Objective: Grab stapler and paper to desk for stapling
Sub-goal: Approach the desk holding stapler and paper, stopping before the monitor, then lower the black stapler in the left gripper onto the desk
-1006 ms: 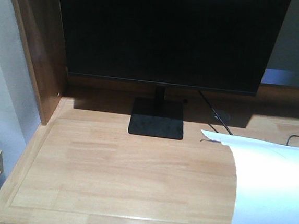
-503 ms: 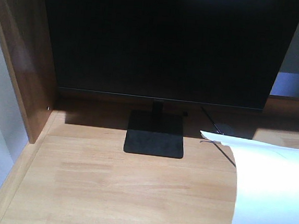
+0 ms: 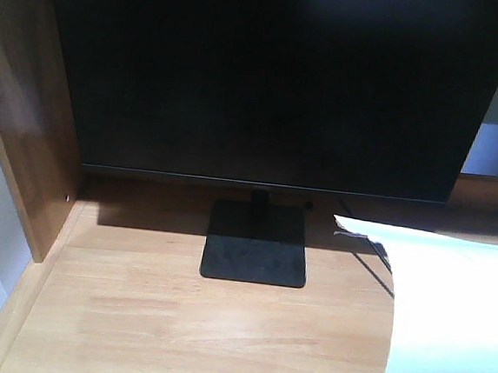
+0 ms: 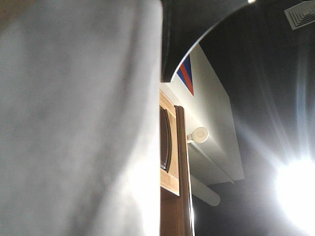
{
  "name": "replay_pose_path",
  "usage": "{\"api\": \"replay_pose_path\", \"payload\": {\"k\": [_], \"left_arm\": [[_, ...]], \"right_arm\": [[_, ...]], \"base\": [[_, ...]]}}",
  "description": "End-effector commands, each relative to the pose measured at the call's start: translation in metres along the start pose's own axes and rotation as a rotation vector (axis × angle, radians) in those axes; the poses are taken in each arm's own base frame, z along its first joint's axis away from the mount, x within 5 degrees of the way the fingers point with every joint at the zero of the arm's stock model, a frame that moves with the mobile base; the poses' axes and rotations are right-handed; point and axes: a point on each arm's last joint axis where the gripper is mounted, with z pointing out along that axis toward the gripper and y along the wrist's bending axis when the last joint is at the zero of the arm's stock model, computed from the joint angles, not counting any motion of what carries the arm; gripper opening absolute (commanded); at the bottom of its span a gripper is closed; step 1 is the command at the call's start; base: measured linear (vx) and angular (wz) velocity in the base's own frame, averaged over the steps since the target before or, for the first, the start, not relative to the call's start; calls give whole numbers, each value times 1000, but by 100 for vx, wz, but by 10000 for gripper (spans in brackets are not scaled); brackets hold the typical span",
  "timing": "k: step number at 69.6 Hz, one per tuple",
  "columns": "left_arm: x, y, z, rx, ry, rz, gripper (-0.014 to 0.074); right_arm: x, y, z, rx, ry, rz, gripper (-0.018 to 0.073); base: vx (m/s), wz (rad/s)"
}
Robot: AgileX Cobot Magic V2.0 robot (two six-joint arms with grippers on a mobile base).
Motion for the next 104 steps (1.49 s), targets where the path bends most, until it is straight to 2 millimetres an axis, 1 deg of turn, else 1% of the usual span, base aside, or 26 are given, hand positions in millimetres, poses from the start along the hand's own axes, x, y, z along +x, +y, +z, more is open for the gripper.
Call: {"api": "replay_pose_path", "payload": {"k": [1,93,104], "left_arm": [[-18,2,-3,-23,-127,-20,-6],[-18,3,-3,-23,-128,-20,-6],[-21,4,-3,-38,-160,-21,-6]], "right_arm": [[0,2,0,-27,2,-9,-5],[0,2,0,-27,2,-7,-5],[0,2,0,-27,2,-7,-5]], "base": [[6,0],[1,0],[0,0]]}}
